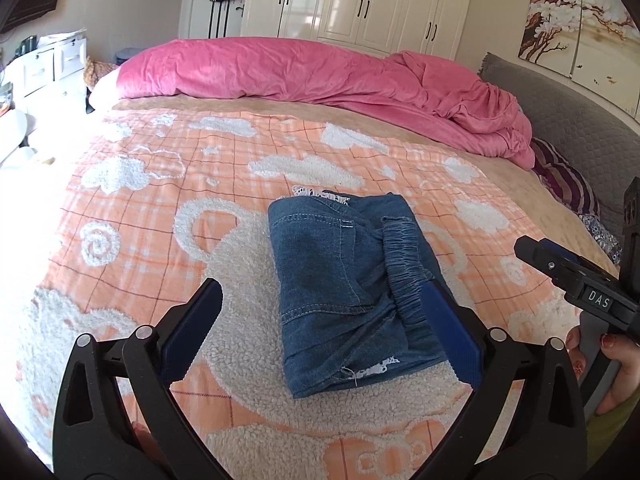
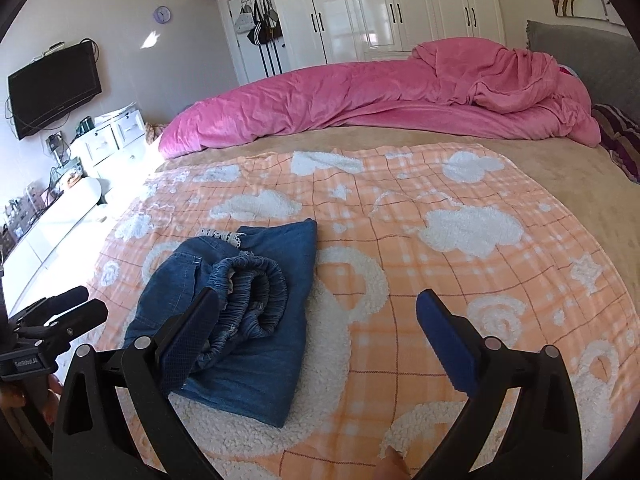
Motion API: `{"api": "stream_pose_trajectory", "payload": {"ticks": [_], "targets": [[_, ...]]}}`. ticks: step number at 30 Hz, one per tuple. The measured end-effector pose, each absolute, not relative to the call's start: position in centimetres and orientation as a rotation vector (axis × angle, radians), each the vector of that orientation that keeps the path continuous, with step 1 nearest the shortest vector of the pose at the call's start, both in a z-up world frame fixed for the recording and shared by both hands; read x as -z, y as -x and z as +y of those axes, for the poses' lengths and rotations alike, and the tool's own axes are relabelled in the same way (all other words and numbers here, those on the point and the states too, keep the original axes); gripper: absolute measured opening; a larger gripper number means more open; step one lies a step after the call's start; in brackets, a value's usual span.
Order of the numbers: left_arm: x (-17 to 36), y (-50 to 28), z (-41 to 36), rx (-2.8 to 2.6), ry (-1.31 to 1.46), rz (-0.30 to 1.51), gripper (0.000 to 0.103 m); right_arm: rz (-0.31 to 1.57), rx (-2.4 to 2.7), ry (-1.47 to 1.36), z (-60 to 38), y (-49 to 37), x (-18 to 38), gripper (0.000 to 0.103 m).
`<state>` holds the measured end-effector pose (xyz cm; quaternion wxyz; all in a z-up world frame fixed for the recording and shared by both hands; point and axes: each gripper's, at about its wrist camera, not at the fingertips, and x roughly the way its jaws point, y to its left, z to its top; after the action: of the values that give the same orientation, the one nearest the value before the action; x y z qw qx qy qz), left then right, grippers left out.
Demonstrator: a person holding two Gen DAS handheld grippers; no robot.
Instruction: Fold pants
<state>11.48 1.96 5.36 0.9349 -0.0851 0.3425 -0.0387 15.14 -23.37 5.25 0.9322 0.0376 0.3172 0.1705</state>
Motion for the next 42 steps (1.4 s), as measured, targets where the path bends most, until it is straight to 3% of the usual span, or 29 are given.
{"api": "stream_pose_trajectory", "payload": {"ticks": [18,42], "targets": [[-7.2,-6.8,1.7,0.072,0.207,0.623,0.094,0.556,-0.416,-0.126,-23.7,-9.3,-6.9,0.098],[-5.8,0.4,0.4,0.045,0.189,0.6,0.094,0.461,-0.373,-0.075,-25.1,-2.2,-6.3,0.098]]}}
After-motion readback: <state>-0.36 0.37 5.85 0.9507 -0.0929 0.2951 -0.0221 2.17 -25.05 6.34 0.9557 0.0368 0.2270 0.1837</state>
